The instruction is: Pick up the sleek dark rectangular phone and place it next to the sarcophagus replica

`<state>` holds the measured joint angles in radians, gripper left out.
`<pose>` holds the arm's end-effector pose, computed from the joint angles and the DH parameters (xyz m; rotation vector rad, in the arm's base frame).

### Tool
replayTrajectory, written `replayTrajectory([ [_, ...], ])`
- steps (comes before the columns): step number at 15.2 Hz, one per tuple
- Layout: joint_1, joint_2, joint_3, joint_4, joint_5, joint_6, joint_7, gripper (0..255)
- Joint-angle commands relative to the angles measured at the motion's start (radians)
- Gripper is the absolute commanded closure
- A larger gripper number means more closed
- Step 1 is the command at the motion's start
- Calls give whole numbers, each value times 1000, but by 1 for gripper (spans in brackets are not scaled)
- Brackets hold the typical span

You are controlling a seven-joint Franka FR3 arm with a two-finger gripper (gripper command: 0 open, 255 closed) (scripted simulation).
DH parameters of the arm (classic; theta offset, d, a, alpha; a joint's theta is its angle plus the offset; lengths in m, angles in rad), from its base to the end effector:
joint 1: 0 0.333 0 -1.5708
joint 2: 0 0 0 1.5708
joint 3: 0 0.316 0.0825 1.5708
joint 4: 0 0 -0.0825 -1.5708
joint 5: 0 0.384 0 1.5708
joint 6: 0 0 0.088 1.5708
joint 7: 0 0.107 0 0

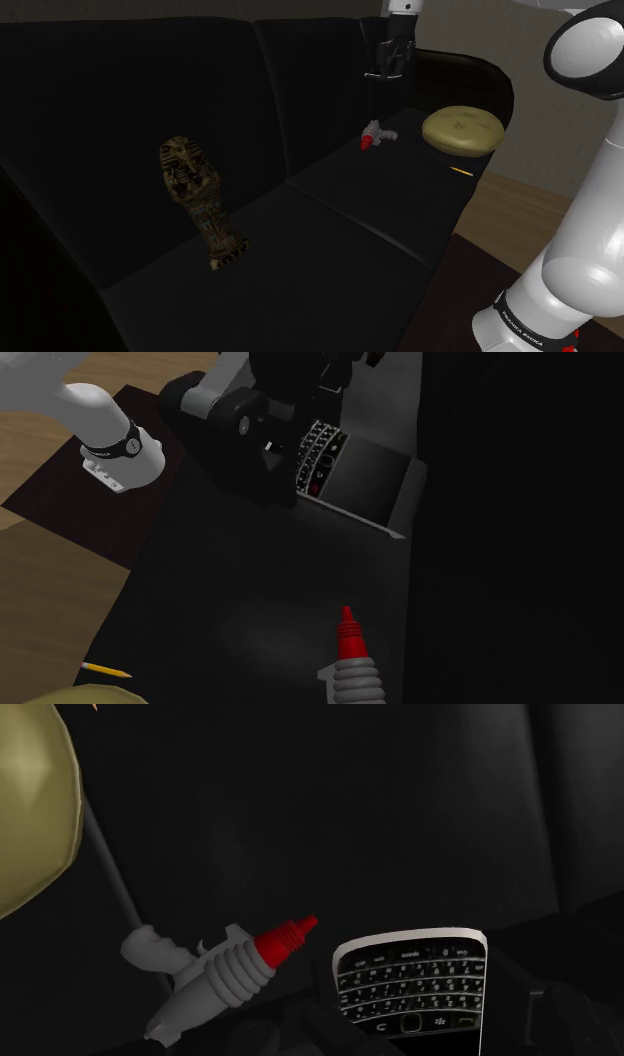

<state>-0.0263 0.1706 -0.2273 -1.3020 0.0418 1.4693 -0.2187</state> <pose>0.5809 -0.1313 0.6451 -3.1383 0.0431 -0.0026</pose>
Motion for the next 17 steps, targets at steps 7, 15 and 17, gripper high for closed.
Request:
replayTrajectory([
  [7,6,30,5,137,7,-107,18,255],
  [15,127,-155,90,-102,-36,-48,210,255],
  [17,152,-187,114,-141,-41,-41,259,255],
])
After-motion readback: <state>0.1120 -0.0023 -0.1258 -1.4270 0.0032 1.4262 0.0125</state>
